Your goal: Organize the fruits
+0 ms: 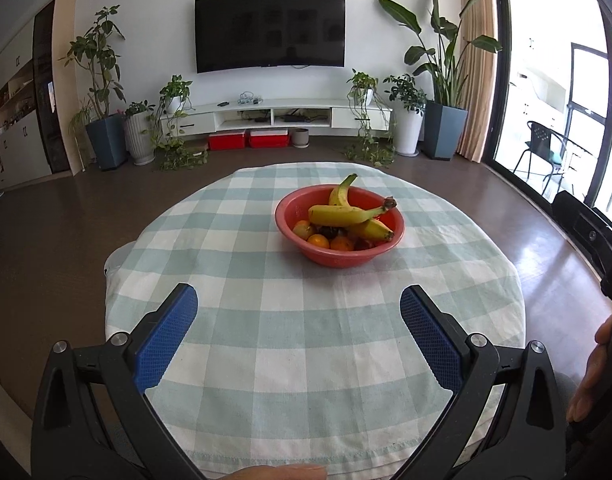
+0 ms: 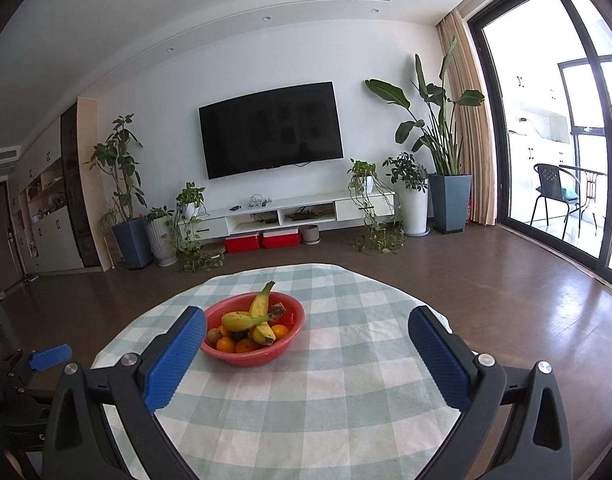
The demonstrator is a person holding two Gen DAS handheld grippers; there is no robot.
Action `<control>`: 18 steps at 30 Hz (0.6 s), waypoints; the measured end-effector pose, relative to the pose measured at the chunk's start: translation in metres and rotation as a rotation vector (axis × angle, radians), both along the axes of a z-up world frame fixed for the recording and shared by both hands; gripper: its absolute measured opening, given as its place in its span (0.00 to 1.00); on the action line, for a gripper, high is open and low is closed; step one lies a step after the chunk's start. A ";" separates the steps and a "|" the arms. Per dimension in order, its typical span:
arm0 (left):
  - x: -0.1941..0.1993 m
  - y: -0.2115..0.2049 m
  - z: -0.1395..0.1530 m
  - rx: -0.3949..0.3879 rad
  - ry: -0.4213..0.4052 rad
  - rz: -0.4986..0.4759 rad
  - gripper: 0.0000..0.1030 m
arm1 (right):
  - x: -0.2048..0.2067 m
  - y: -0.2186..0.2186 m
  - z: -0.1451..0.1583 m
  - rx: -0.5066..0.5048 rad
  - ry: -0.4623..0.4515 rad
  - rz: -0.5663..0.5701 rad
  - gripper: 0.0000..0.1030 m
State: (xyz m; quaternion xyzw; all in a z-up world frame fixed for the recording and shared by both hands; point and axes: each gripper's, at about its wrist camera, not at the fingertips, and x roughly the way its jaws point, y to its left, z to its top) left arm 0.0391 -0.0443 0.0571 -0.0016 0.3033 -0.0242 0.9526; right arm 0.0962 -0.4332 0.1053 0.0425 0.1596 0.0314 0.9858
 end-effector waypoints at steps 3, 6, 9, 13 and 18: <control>0.010 0.005 -0.013 -0.014 0.033 0.004 1.00 | 0.003 0.005 -0.009 -0.019 0.045 0.006 1.00; 0.016 0.007 -0.022 -0.007 0.056 0.012 1.00 | 0.002 0.009 -0.017 -0.027 0.082 0.014 1.00; 0.018 0.010 -0.026 -0.009 0.068 0.012 1.00 | 0.003 0.011 -0.023 -0.033 0.109 0.015 1.00; 0.017 0.009 -0.029 -0.007 0.073 0.006 1.00 | 0.003 0.015 -0.028 -0.043 0.135 0.018 1.00; 0.015 0.010 -0.030 -0.010 0.073 0.003 1.00 | 0.004 0.020 -0.029 -0.051 0.156 0.022 1.00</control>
